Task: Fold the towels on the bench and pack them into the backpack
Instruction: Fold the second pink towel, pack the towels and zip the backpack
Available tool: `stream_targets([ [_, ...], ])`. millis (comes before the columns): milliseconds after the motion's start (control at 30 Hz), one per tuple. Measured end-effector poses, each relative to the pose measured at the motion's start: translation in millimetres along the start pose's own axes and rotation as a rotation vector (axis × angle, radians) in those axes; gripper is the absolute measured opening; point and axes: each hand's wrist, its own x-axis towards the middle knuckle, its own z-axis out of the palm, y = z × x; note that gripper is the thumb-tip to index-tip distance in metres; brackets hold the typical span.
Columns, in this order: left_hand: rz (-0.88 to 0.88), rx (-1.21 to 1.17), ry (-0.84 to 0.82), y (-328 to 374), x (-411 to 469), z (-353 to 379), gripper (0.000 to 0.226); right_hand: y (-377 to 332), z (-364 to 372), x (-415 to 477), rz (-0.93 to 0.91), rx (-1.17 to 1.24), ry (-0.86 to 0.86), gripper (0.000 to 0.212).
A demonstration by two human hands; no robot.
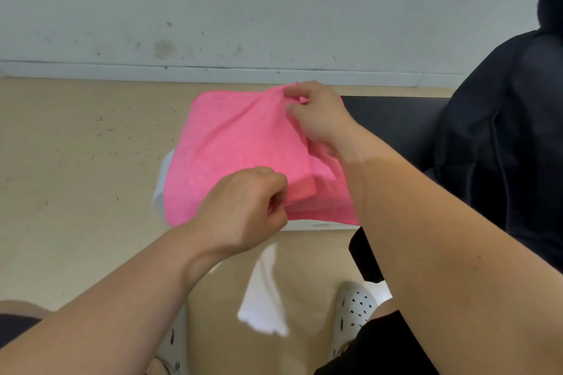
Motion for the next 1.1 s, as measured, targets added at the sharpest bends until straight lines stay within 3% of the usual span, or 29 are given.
stream_targets([
  [267,0.092,-0.131,0.132,44.6,16.6,-6.6,0.006,0.2,-50.8,-12.7,-0.118,0.058,0.102,0.068],
  [400,0.134,-0.122,0.049,64.0,20.8,14.8,0.002,14.1,-75.6,-21.3,-0.111,0.024,0.102,0.06],
  [533,0.099,-0.046,-0.041,60.9,27.8,38.6,0.004,42.4,-76.9,-28.3,0.017,-0.258,0.001,0.022],
  [700,0.075,0.067,-0.11,56.2,35.9,47.8,0.008,52.3,-70.8,-31.4,0.058,-0.277,0.021,0.043],
  [833,0.132,0.209,-0.128,56.2,40.2,51.1,0.007,58.4,-70.5,-28.2,0.053,-0.26,0.065,0.038],
  [933,0.161,0.265,-0.154,57.1,39.4,53.2,0.022,62.8,-68.5,-24.9,0.05,-0.259,0.116,0.031],
  [1033,0.213,0.206,-0.081,61.4,37.7,50.7,0.008,58.0,-66.4,-24.6,-0.009,-0.272,0.132,0.033],
  [1100,0.242,0.143,0.0,64.9,38.0,48.9,0.017,47.6,-69.6,-25.9,-0.044,-0.229,0.172,0.035],
])
